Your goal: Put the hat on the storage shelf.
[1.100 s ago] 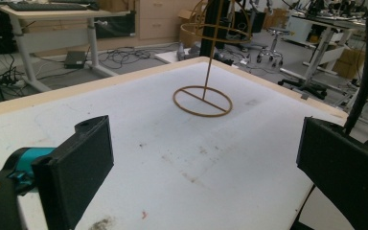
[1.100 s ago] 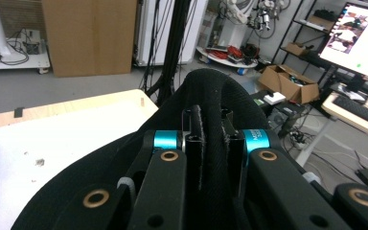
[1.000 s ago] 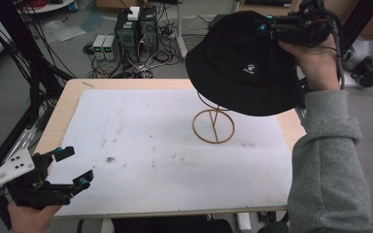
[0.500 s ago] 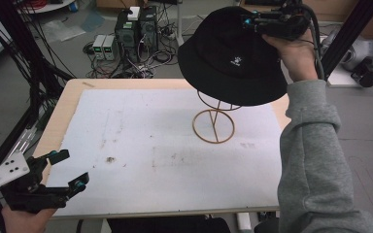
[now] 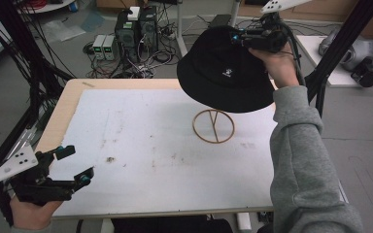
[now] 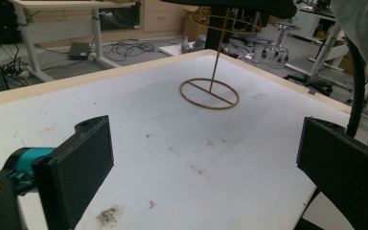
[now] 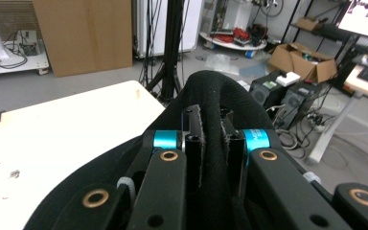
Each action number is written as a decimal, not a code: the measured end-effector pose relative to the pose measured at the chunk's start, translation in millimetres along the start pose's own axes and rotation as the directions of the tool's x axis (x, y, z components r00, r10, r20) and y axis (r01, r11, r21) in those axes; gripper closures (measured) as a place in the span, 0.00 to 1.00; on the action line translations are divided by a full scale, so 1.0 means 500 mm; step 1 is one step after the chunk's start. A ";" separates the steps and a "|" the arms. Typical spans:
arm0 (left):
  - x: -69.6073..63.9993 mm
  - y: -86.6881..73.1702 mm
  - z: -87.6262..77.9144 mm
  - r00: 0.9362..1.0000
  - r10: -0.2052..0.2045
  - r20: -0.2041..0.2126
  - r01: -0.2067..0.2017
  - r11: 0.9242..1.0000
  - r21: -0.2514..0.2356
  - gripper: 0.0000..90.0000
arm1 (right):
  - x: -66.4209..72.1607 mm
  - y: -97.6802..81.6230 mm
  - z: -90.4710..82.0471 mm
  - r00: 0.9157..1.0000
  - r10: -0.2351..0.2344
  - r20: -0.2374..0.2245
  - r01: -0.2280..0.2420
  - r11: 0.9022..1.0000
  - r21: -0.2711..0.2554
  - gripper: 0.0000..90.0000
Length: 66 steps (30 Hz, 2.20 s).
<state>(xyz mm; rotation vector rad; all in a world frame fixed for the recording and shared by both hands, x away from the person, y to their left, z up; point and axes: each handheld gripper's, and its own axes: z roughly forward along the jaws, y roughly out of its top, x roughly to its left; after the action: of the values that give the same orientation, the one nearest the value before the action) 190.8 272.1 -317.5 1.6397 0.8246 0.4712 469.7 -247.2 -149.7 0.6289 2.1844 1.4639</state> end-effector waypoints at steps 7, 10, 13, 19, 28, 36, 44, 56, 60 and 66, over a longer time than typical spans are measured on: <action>0.003 -0.003 0.002 1.000 -0.008 -0.001 0.008 1.000 0.001 0.06 | 0.001 -0.041 0.026 0.999 0.047 -0.017 -0.047 0.999 0.019 0.94; 0.003 -0.004 -0.001 1.000 -0.003 -0.011 0.003 1.000 -0.012 0.06 | 0.003 -0.057 0.037 0.998 0.060 -0.031 -0.060 0.998 0.017 0.93; 0.006 -0.005 -0.001 1.000 -0.009 -0.010 0.009 1.000 -0.010 0.06 | 0.009 -0.068 0.041 0.998 0.053 -0.036 -0.052 0.998 0.017 0.93; 0.003 -0.006 0.004 1.000 -0.006 -0.001 0.006 1.000 -0.004 0.06 | 0.009 -0.088 0.037 0.997 0.071 -0.031 -0.070 0.997 0.024 0.92; 0.004 -0.006 0.000 1.000 -0.010 -0.006 0.010 1.000 -0.008 0.06 | 0.018 -0.090 0.031 0.997 0.070 -0.026 -0.069 0.997 0.035 0.90; 0.002 -0.006 0.005 1.000 -0.006 -0.001 0.006 1.000 0.000 0.06 | 0.008 -0.105 0.027 0.988 0.151 0.000 -0.151 0.988 0.017 0.67; 0.004 -0.006 0.009 1.000 -0.008 0.002 0.008 1.000 0.002 0.06 | -0.004 -0.114 0.017 0.972 0.234 -0.008 -0.234 0.972 -0.011 0.13; 0.003 -0.002 0.022 1.000 -0.002 0.018 0.002 1.000 0.003 0.06 | -0.002 -0.108 -0.027 0.977 0.215 -0.017 -0.215 0.973 -0.081 0.12; 0.002 0.000 0.027 1.000 0.003 0.022 -0.003 1.000 0.003 0.06 | 0.008 -0.106 -0.044 0.981 0.191 -0.011 -0.191 0.977 -0.096 0.12; -0.001 0.005 0.033 1.000 0.005 0.027 -0.005 1.000 0.002 0.06 | 0.024 -0.108 -0.073 0.982 0.187 0.007 -0.186 0.979 -0.089 0.12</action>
<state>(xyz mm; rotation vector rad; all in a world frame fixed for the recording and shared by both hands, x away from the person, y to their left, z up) 202.4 260.6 -319.1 1.6466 0.8014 0.4512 431.9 -285.2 -188.7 0.8305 2.0829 1.6333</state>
